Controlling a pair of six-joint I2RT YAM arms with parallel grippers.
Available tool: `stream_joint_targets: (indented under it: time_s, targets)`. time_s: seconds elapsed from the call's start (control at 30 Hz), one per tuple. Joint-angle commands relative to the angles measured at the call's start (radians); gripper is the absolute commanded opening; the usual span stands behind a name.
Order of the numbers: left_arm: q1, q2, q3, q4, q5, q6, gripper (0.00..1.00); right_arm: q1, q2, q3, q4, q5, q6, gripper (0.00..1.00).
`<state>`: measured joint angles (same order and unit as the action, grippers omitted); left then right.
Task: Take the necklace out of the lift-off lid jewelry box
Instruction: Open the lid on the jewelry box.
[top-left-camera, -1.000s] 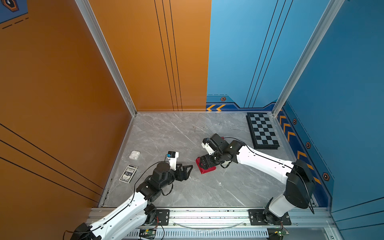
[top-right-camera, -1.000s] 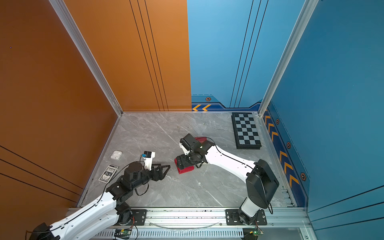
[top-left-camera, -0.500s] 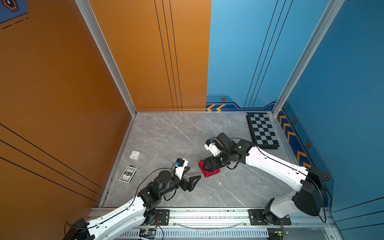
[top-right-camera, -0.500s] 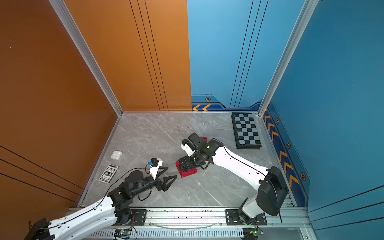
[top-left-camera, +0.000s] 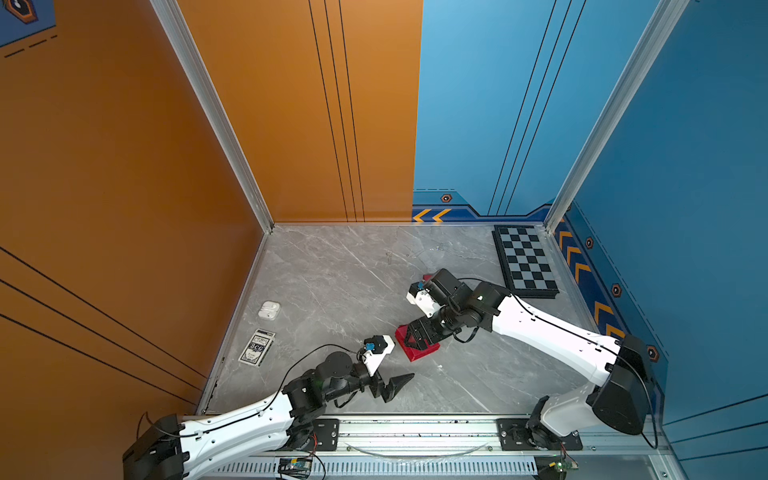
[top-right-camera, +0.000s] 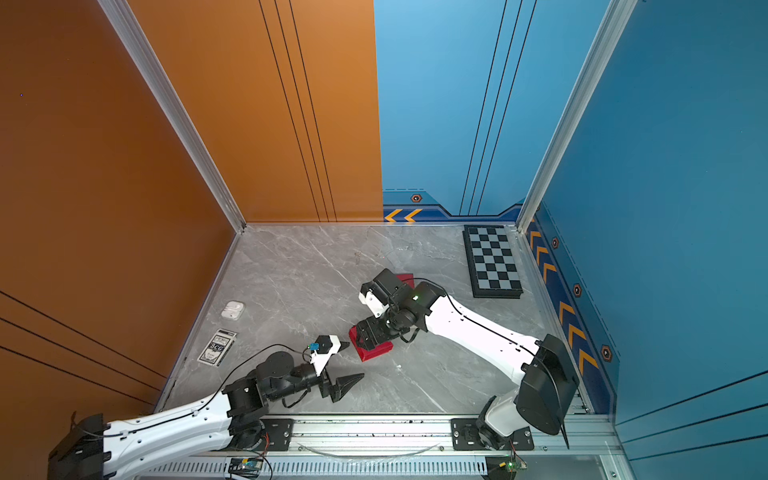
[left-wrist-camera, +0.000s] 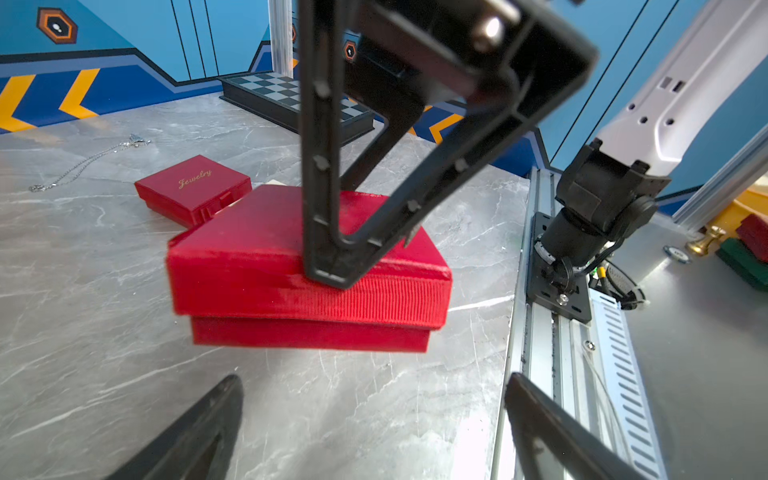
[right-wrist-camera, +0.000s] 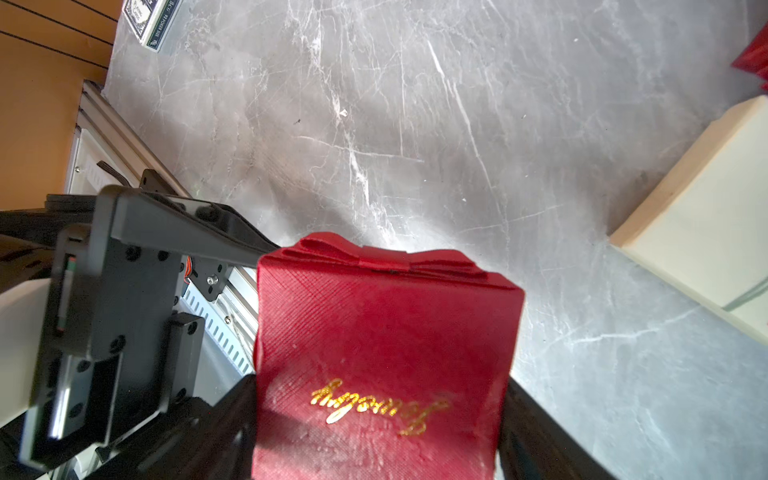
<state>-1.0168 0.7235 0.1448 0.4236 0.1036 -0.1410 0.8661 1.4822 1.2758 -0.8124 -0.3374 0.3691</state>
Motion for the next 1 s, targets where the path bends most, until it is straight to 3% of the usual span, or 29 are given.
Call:
stream_joint_targets:
  time_s: [0.0, 0.3, 0.67, 0.97]
  targets:
    - [-0.026, 0.023, 0.02, 0.023, -0.065, 0.063, 0.99, 0.015, -0.037, -0.002, -0.027, -0.003, -0.019, 0.84]
    - [-0.051, -0.005, 0.013, 0.021, -0.149, 0.088, 0.99, 0.035, -0.039, -0.018, -0.025, 0.004, -0.014, 0.84]
    - [-0.057, -0.033, 0.011, 0.021, -0.138, 0.093, 1.0, 0.051, -0.029, -0.021, -0.018, 0.014, -0.01, 0.84]
    - [-0.057, -0.015, 0.021, 0.02, -0.113, 0.096, 0.91, 0.059, -0.02, -0.014, -0.013, 0.011, -0.006, 0.84]
